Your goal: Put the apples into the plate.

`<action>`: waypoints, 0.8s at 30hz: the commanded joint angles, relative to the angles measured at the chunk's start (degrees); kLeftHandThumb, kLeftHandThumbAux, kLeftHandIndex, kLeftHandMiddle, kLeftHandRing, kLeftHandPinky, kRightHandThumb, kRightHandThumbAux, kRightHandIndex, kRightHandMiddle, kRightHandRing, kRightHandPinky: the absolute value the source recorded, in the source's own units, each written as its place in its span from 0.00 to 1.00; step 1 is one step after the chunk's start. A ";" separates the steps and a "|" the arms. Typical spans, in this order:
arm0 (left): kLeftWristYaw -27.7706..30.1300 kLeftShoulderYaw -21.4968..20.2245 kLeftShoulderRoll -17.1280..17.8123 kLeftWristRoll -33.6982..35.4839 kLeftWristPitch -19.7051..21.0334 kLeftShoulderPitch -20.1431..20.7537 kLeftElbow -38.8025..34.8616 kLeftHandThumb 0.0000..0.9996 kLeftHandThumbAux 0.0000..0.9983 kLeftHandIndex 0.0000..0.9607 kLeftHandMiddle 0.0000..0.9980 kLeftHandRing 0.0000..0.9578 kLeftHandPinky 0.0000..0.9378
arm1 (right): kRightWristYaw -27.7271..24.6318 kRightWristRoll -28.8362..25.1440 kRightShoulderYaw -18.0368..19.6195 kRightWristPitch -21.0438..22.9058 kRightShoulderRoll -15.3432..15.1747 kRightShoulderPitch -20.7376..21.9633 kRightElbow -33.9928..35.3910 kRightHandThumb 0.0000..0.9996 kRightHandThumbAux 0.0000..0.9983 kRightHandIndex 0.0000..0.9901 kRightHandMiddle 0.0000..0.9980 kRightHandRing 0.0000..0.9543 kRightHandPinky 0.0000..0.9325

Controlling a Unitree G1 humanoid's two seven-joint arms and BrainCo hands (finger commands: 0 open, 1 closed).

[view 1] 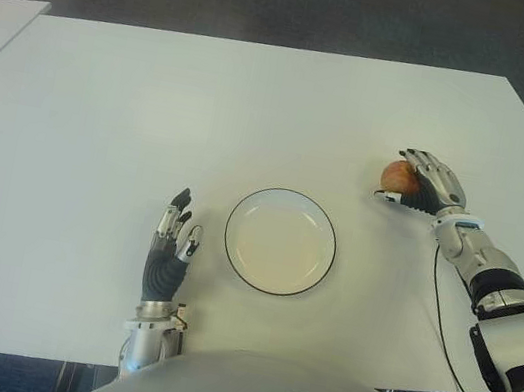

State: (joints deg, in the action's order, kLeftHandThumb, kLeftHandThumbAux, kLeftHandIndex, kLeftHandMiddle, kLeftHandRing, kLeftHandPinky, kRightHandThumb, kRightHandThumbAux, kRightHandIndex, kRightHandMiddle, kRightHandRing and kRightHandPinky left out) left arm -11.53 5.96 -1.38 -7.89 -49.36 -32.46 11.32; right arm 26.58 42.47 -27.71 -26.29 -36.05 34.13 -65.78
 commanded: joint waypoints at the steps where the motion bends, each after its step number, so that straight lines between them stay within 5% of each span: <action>1: 1.34 -0.28 0.69 -0.08 -1.20 -0.82 1.32 0.00 0.43 0.00 0.00 0.00 0.00 | -0.20 0.13 -0.43 -0.07 0.75 -0.67 -0.61 0.25 0.36 0.00 0.00 0.00 0.02; 19: 2.66 -0.14 1.28 -0.84 -3.57 -5.85 -0.29 0.00 0.43 0.00 0.00 0.00 0.00 | 2.13 -1.80 1.45 -1.31 0.93 -0.65 -0.82 0.32 0.41 0.03 0.05 0.05 0.10; 23: 2.79 -0.10 0.93 -1.03 -3.64 -6.30 -0.13 0.00 0.43 0.00 0.00 0.00 0.00 | 4.07 -1.73 1.69 -1.54 1.18 -0.30 -1.57 0.39 0.47 0.30 0.21 0.20 0.22; 24: 2.75 -0.12 0.81 -1.17 -3.68 -6.41 -0.11 0.00 0.43 0.00 0.00 0.00 0.00 | 4.75 -1.65 1.75 -1.61 1.23 -0.25 -1.76 0.50 0.56 0.35 0.32 0.32 0.31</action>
State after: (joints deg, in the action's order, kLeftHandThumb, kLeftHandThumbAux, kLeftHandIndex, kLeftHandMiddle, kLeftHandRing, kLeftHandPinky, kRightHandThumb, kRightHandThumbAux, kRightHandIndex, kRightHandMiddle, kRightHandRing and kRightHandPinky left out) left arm -9.53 5.57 -0.55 -8.86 -53.76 -37.63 10.65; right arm 29.72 41.19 -26.20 -27.17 -35.58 34.09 -66.65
